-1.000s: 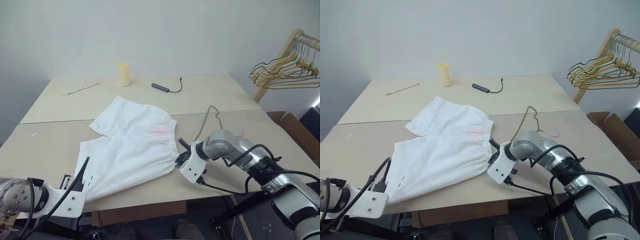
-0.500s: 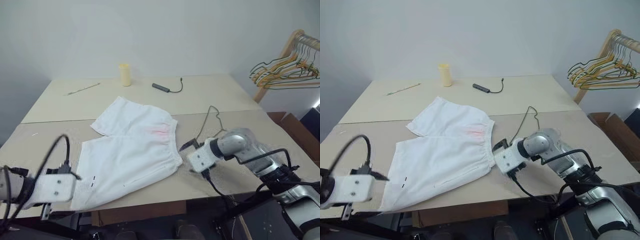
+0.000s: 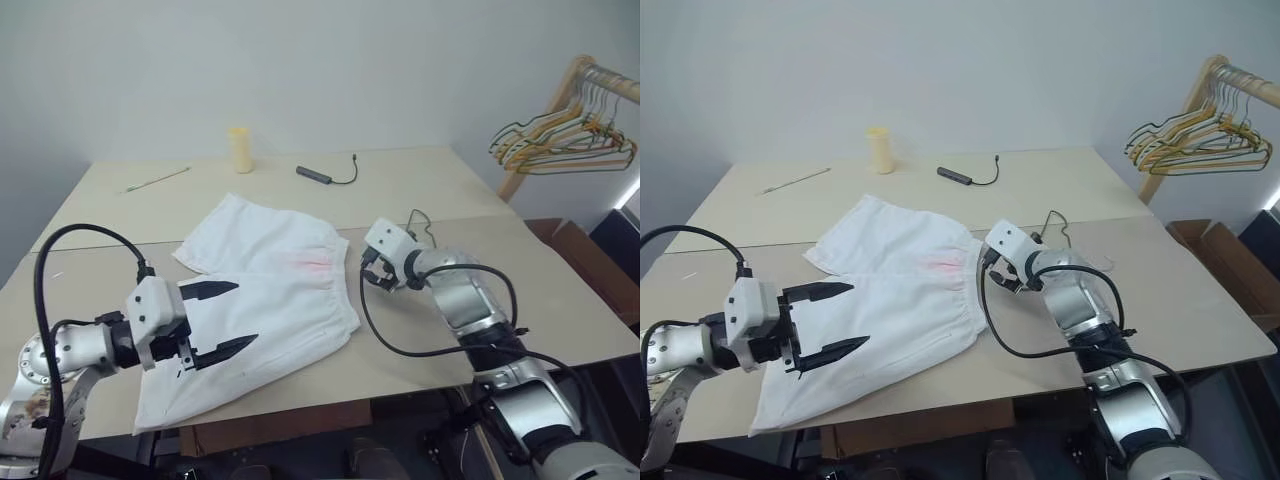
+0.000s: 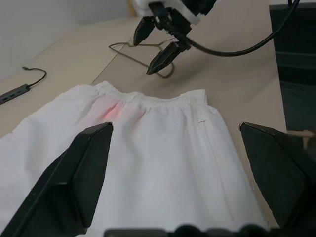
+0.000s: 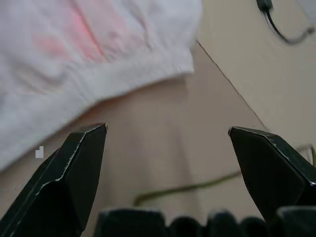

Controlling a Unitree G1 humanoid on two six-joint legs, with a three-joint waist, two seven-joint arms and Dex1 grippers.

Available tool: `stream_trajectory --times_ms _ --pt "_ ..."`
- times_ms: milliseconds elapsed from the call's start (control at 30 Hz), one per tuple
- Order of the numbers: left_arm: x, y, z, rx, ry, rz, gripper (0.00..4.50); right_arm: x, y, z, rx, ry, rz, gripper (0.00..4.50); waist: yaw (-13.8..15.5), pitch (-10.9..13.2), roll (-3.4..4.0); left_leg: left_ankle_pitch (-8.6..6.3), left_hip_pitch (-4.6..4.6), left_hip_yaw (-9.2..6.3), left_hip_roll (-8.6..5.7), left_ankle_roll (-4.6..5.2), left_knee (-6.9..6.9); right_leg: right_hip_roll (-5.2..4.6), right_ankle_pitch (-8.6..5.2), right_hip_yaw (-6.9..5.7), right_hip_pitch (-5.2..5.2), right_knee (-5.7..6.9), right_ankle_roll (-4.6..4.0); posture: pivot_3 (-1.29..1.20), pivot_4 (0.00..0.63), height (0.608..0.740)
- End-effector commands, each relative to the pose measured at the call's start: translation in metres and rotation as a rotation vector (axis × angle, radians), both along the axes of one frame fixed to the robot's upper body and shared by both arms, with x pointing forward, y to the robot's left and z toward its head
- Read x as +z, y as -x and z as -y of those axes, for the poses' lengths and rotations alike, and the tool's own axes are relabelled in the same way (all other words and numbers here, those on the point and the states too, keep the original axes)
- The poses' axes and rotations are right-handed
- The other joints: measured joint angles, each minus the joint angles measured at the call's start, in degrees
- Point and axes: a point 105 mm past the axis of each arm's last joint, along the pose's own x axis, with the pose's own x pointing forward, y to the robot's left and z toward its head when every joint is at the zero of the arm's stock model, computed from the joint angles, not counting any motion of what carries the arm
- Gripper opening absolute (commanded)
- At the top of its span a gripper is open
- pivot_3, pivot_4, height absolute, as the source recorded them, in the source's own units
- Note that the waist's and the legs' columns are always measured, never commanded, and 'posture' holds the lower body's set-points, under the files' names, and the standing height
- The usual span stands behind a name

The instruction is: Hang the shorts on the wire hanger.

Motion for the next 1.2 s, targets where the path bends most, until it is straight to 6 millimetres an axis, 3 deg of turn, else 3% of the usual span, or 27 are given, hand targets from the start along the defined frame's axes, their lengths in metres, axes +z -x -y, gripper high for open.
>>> stream_trajectory --times_ms 33,200,433,633,667,767,833,933,1200 --pt "0.008 -0.008 -0.001 -0.006 -0.025 0.059 4.45 0.012 -0.020 0.010 -0.076 0.010 0.107 4.50 -1.25 0.00 0.00 0.00 -0.01 0.00 0.00 0.00 0.00 0.00 0.00 0.01 0.00 -0.01 0.00 -0.12 0.000 0.740" --pt "0.007 -0.017 -0.016 0.014 -0.092 0.069 4.45 -0.002 -0.024 0.023 -0.082 0.057 0.067 4.50 -3.89 0.01 0.01 0.00 -0.03 -0.10 -0.03 0.00 -0.01 0.00 -0.01 0.04 0.02 -0.05 0.03 -0.12 0.000 0.740" --pt "-0.001 -0.012 -0.018 0.016 -0.114 0.062 4.45 -0.012 0.002 0.057 -0.077 0.120 -0.031 4.50 -5.07 0.01 0.02 -0.01 -0.09 -0.23 -0.03 0.01 -0.03 -0.02 -0.03 0.02 0.01 -0.10 0.11 -0.12 0.000 0.740" --pt "-0.004 -0.011 -0.017 0.020 -0.137 0.061 4.45 0.010 0.003 0.073 -0.128 0.150 0.028 4.50 -5.03 0.03 0.04 -0.01 0.16 -0.24 -0.03 0.01 -0.02 -0.01 -0.27 0.00 0.29 -0.08 0.51 -0.12 0.000 0.740" --pt "-0.004 -0.011 -0.017 0.022 -0.140 0.063 4.45 0.018 0.001 0.070 -0.135 0.106 0.041 4.50 -5.09 0.03 0.04 -0.01 0.17 -0.23 -0.03 0.01 -0.02 -0.01 -0.27 0.01 0.30 -0.09 0.52 -0.12 0.000 0.740" --pt "0.001 -0.012 -0.016 0.026 -0.122 0.076 4.45 0.056 -0.012 0.042 -0.218 -0.340 -0.008 4.50 -5.80 0.11 0.16 -0.01 0.16 -0.23 -0.03 0.01 -0.03 0.00 -0.27 0.08 0.28 -0.08 0.52 -0.12 0.000 0.740" --pt "0.004 -0.013 -0.014 0.020 -0.102 0.084 4.45 0.062 -0.016 0.032 -0.239 -0.440 -0.028 4.50 -6.20 0.15 0.23 -0.01 0.09 -0.23 -0.03 0.01 -0.07 0.05 -0.24 0.25 0.31 -0.04 0.53 -0.12 0.000 0.740" --pt "0.011 -0.011 -0.007 -0.006 -0.056 0.104 4.45 0.057 -0.027 0.017 -0.291 -0.527 -0.070 4.50 -6.20 0.15 0.24 -0.01 0.18 -0.36 -0.03 0.01 -0.07 0.05 -0.09 0.07 0.34 -0.11 0.29 -0.12 0.000 0.740" --pt "0.016 -0.007 0.004 -0.047 -0.013 0.102 4.45 0.027 -0.041 -0.006 -0.382 -0.511 -0.139 4.50 -6.22 0.21 0.33 -0.01 -0.10 -0.49 -0.14 0.00 -0.07 -0.11 0.02 -0.07 0.25 -0.30 0.23 -0.09 0.000 0.740"
